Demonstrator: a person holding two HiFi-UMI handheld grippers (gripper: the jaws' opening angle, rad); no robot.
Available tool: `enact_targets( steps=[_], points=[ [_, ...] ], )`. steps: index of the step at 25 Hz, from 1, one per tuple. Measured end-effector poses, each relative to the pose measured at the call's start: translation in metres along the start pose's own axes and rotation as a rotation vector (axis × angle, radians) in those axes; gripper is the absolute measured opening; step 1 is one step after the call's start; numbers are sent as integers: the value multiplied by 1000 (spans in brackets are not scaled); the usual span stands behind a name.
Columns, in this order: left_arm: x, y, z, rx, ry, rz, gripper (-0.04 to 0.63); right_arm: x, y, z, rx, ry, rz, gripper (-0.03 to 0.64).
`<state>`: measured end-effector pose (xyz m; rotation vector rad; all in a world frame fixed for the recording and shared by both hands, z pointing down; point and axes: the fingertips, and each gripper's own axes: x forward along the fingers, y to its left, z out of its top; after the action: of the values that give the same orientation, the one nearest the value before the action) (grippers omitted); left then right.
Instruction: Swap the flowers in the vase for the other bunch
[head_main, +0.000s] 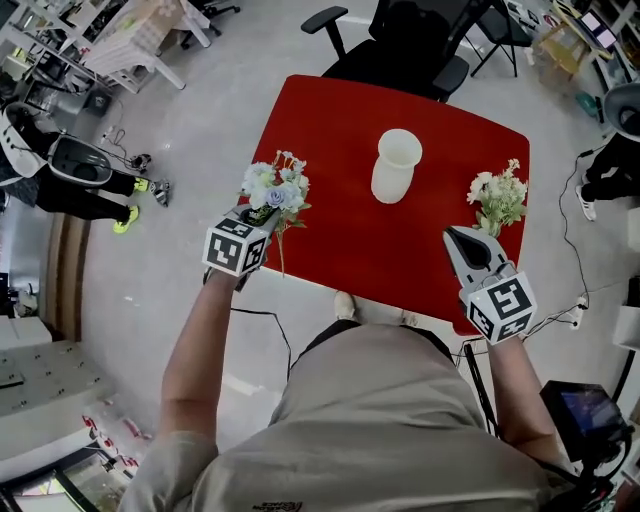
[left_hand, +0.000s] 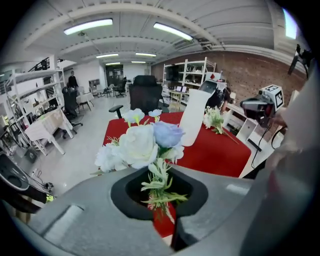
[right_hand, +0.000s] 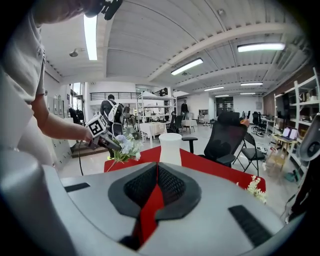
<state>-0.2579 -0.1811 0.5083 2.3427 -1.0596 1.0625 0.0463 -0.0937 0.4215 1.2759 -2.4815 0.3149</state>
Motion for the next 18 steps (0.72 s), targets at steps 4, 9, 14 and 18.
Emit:
enact_targets(
  steps=[4, 9, 14, 18],
  points=[
    [33, 5, -19, 10, 92, -18, 44, -5, 0, -6, 16, 16, -35, 14],
    [60, 15, -34, -23, 139, -35, 44, -10, 1, -11, 34, 32, -70, 14],
    [73, 18, -39, -52, 137, -43, 65, -16, 3, -18, 48, 44, -100, 14],
    [76, 19, -41, -84, 119, -62, 134, -17, 4, -23, 55, 53, -116, 14]
  ],
)
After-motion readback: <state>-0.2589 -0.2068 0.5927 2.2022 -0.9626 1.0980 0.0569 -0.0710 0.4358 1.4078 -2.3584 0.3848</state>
